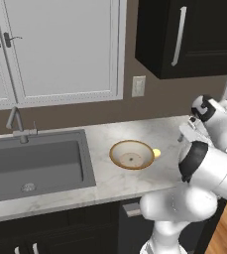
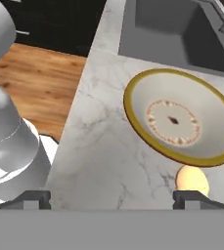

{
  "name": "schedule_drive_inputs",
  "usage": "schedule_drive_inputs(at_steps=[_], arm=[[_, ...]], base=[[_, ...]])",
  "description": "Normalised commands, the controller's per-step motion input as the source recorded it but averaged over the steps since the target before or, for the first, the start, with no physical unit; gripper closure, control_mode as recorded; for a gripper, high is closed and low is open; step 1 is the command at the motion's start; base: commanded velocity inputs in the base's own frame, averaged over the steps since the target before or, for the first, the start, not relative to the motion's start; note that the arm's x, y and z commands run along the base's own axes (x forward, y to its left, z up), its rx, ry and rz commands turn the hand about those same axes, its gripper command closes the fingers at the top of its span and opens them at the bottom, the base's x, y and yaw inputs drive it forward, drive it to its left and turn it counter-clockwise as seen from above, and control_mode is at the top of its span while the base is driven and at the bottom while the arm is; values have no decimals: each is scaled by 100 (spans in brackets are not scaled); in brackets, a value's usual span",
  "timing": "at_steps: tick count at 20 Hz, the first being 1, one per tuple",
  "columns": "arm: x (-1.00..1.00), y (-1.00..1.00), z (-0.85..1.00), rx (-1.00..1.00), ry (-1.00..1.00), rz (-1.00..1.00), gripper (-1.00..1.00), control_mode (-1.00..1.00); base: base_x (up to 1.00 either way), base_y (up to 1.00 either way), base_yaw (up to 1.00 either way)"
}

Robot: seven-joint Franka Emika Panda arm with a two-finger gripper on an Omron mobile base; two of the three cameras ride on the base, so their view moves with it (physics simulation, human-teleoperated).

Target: Gather the eggs and milk located in the vicinity of the sink area and place them right next to the bowl.

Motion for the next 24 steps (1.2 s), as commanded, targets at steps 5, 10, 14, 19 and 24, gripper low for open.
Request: schedule_drive_inputs(at_steps=[5, 10, 14, 19, 24], arm=[[-42, 99, 77, -15, -17, 29, -100, -100], [-42, 75, 40, -21, -9, 38, -100, -100], [-42, 34, 18, -22, -11, 38, -100, -100], [-7, 0, 6, -33, -12, 41, -100, -100], [-3, 12, 13, -31, -6, 50, -100, -100]], base=[[0, 0, 0], [0, 0, 0], [0, 0, 0], [0, 0, 0], [0, 0, 0]])
